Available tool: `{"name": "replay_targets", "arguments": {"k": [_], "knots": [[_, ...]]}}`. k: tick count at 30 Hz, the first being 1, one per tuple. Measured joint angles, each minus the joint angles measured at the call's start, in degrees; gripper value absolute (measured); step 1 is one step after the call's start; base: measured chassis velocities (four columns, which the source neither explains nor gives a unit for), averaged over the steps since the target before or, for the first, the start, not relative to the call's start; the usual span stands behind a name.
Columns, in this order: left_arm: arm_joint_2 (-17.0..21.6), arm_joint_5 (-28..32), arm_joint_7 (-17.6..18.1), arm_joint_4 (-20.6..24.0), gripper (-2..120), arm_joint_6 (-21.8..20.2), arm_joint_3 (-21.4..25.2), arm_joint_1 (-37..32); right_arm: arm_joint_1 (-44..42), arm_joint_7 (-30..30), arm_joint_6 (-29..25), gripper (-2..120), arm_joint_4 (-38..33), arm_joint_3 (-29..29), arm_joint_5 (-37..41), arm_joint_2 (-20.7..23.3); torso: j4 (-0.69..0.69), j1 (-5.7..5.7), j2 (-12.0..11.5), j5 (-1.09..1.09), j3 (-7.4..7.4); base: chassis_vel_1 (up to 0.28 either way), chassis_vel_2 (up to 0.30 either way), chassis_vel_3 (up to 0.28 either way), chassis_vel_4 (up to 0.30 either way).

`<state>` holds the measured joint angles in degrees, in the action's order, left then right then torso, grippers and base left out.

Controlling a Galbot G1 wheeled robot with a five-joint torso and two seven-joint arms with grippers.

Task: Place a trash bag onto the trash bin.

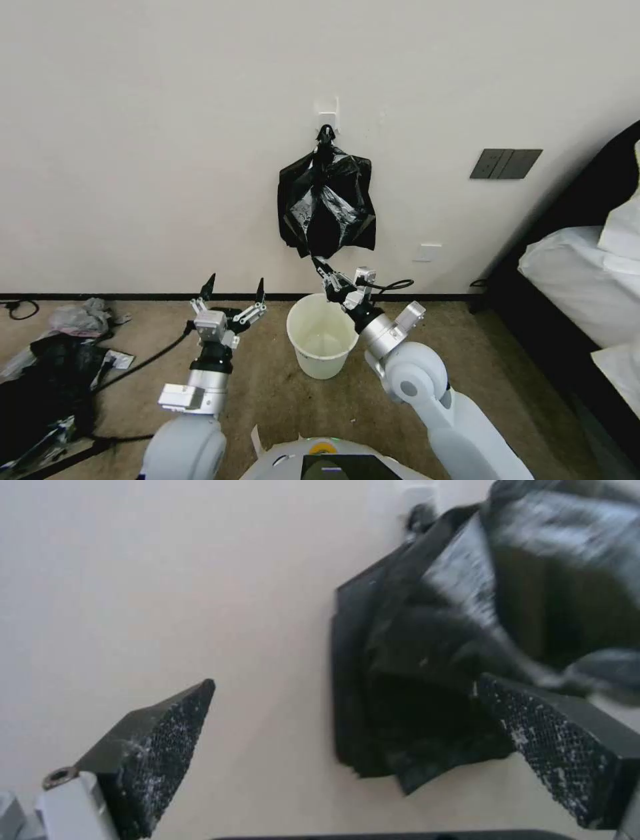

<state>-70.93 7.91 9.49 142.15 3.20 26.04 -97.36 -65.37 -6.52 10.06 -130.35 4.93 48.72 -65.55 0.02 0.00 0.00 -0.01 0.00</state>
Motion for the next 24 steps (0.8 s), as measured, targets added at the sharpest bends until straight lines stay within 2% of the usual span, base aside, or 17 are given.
{"name": "replay_targets", "arguments": {"k": [1, 2, 3, 5, 7, 9, 10, 12, 13, 15, 16, 17, 19, 20, 23, 24], "knots": [[2.40, 2.39, 0.35, 0.62, 100, -1.61, 0.18, 1.41, 0.23, 0.00, -0.08, 0, 0.12, 0.00, -0.67, 0.11, -0.01, 0.00, 0.00, 0.00, 0.00, 0.000, 0.000, 0.000, 0.000], [6.95, 6.34, 1.02, 1.09, 100, -3.78, 0.47, 3.76, 0.49, 0.01, -0.18, 0, 0.21, 0.00, -1.57, 0.40, -0.01, 0.00, 0.00, 0.00, 0.00, 0.000, 0.000, 0.000, 0.000], [6.95, 6.34, 1.02, 1.09, 100, -3.78, 0.47, 3.76, 0.49, 0.01, -0.18, 0, 0.21, 0.00, -1.57, 0.40, -0.01, 0.00, 0.00, 0.00, 0.00, 0.000, 0.000, 0.000, 0.000], [14.52, 12.58, 2.25, 1.26, 100, -7.14, 0.81, 7.76, 0.62, 0.20, -0.39, 0, 0.33, -0.05, -2.98, 0.80, -0.04, 0.00, 0.00, 0.00, 0.01, 0.000, 0.000, 0.000, 0.000], [20.93, 19.04, 3.50, 1.21, 100, -9.77, 0.68, 12.98, 0.58, 0.48, -0.63, 0, 0.45, -0.06, -3.95, 0.95, -0.01, 0.00, 0.00, -0.02, 0.00, 0.000, 0.000, 0.000, 0.000], [22.34, 20.60, 3.81, 1.09, 100, -10.32, 0.48, 14.51, 0.54, 0.52, -0.72, 0, 0.50, -0.05, -4.14, 0.94, -0.02, 0.00, 0.00, -0.01, 0.01, 0.000, 0.000, 0.000, 0.000], [26.63, 25.32, 4.96, 0.17, 100, -12.07, -0.86, 20.89, 0.51, 0.61, -0.80, 0, 0.68, -0.06, -4.47, 0.92, -0.02, 0.00, 0.00, 0.01, 0.01, 0.000, 0.000, 0.000, 0.000], [30.65, 29.88, 6.55, -1.45, 100, -13.92, -4.18, 28.94, 0.51, 0.68, -0.91, 0, 0.98, -0.12, -4.98, 0.67, -0.04, 0.00, 0.00, -0.01, 0.01, 0.000, 0.000, 0.000, 0.000], [30.65, 29.88, 6.55, -1.45, 100, -13.92, -4.18, 28.94, 0.51, 0.68, -0.91, 0, 0.98, -0.12, -4.98, 0.67, -0.04, 0.00, 0.00, -0.01, 0.01, 0.000, 0.000, 0.000, 0.000], [33.71, 34.33, 8.41, -3.60, 100, -15.98, -10.14, 39.62, 0.56, 0.71, -1.02, 0, 1.30, -0.18, -5.30, 0.34, -0.01, 0.00, 0.00, -0.01, 0.01, 0.000, 0.000, 0.000, 0.000], [34.82, 36.08, 9.20, -5.04, 100, -16.70, -14.12, 45.78, 0.60, 0.72, -1.05, 0, 1.41, -0.14, -5.34, 0.15, -0.03, 0.00, 0.00, 0.00, 0.01, 0.000, 0.000, 0.000, 0.000], [34.82, 36.08, 9.20, -5.04, 100, -16.70, -14.12, 45.78, 0.60, 0.72, -1.05, 0, 1.41, -0.14, -5.34, 0.15, -0.03, 0.00, 0.00, 0.00, 0.01, 0.000, 0.000, 0.000, 0.000], [36.13, 38.28, 10.28, -7.81, 100, -17.68, -21.97, 56.03, 0.71, 0.71, -1.07, 0, 1.63, 0.11, -5.36, -0.02, -0.02, 0.00, -0.01, 0.00, 0.01, 0.000, 0.000, 0.000, 0.000], [36.13, 38.28, 10.28, -7.81, 100, -17.68, -21.97, 56.03, 0.71, 0.71, -1.07, 0, 1.63, 0.11, -5.36, -0.02, -0.02, 0.00, -0.01, 0.00, 0.01, 0.000, 0.000, 0.000, 0.000], [35.68, 40.24, 11.86, -12.18, 100, -19.84, -33.22, 70.53, 0.90, 0.72, -1.13, 0, 1.88, 0.51, -5.36, -0.12, -0.01, 0.01, 0.00, 0.00, 0.01, 0.000, 0.000, 0.000, 0.000], [35.68, 40.24, 11.86, -12.18, 100, -19.84, -33.22, 70.53, 0.90, 0.72, -1.13, 0, 1.88, 0.51, -5.36, -0.12, -0.01, 0.01, 0.00, 0.00, 0.01, 0.000, 0.000, 0.000, 0.000]]}}
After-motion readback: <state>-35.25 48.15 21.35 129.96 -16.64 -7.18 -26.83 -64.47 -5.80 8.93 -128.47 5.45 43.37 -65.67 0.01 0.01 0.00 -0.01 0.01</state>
